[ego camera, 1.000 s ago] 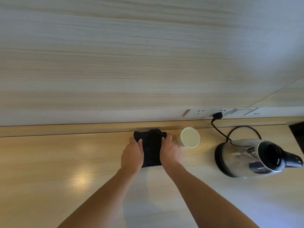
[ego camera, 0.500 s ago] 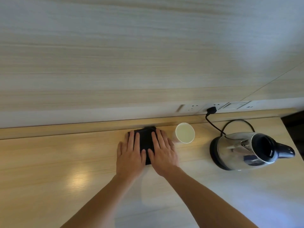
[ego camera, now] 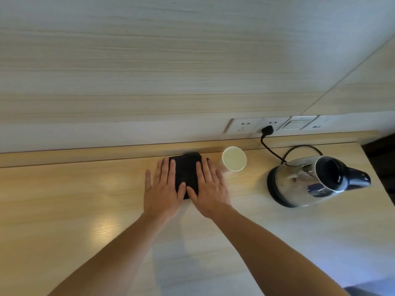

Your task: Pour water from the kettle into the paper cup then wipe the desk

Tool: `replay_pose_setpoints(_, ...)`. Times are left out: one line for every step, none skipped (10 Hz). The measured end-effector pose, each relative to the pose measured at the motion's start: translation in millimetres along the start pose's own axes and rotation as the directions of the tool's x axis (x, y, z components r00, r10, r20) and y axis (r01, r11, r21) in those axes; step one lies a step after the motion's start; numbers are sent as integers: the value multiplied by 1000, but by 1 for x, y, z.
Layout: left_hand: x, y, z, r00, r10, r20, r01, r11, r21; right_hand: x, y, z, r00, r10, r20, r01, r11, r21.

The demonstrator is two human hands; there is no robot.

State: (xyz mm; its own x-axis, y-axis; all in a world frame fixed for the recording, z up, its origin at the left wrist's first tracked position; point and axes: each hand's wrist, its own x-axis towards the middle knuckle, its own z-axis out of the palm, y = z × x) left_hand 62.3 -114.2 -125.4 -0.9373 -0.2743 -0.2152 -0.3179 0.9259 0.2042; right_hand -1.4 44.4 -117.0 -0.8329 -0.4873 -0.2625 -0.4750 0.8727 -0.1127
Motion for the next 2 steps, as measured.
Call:
replay_pose_setpoints(-25, 5, -19, 999, -22, -41, 22, 1000, 6, -27, -5, -18, 999, -44, -23, 43, 999, -14)
replay_pose_setpoints(-52, 14, -37, 995, -31, -92, 33, 999, 18, -57, 0, -37, 995, -48, -86, 46, 998, -33)
